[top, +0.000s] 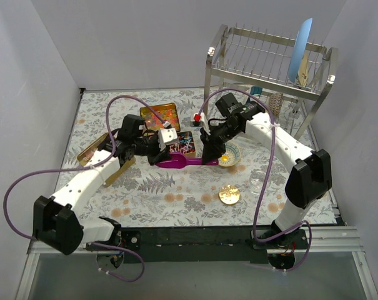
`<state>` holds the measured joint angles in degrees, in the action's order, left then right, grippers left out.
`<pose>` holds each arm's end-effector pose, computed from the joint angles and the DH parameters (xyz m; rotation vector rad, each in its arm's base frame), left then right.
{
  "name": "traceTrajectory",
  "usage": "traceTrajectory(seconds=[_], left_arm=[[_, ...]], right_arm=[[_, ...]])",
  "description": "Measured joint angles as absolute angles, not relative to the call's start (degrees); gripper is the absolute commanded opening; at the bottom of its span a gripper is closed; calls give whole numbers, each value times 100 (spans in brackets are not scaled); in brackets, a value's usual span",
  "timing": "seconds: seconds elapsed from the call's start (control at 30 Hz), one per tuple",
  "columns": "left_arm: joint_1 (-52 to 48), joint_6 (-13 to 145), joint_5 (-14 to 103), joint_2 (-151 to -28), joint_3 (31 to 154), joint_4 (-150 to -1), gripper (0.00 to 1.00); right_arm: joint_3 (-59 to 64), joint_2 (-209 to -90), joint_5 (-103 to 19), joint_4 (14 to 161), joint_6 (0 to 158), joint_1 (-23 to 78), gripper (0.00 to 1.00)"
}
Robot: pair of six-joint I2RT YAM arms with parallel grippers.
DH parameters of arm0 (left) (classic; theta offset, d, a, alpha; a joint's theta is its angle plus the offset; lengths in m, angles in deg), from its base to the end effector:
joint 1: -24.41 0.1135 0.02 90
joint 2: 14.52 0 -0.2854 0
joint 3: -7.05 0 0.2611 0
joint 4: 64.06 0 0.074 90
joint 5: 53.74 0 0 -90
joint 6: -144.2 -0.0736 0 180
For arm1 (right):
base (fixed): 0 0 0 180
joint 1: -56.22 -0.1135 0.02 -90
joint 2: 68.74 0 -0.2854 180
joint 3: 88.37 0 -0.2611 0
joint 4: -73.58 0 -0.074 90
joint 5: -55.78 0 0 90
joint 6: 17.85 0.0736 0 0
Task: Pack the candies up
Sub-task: Pick up the spatula from the center of the board.
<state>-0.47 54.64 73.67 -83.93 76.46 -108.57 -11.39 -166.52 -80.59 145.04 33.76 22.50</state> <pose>0.2308 -0.1563 0.2878 0.8155 2.2048 -0.9827 0.2773 0.2491 0.3059 -1.6588 1.8944 1.0517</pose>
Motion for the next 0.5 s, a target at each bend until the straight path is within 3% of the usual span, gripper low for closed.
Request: traceTrajectory(seconds=[0.2, 0.5], left_arm=[[-32, 5668, 8023, -9881, 8806, -11968, 0], [-23, 6461, 8589, -10707, 8959, -12658, 0]], right_arm=[[-1118, -16462, -7716, 14428, 3122, 2340, 49], [21, -14621, -7185, 12959, 2331, 2176, 54]])
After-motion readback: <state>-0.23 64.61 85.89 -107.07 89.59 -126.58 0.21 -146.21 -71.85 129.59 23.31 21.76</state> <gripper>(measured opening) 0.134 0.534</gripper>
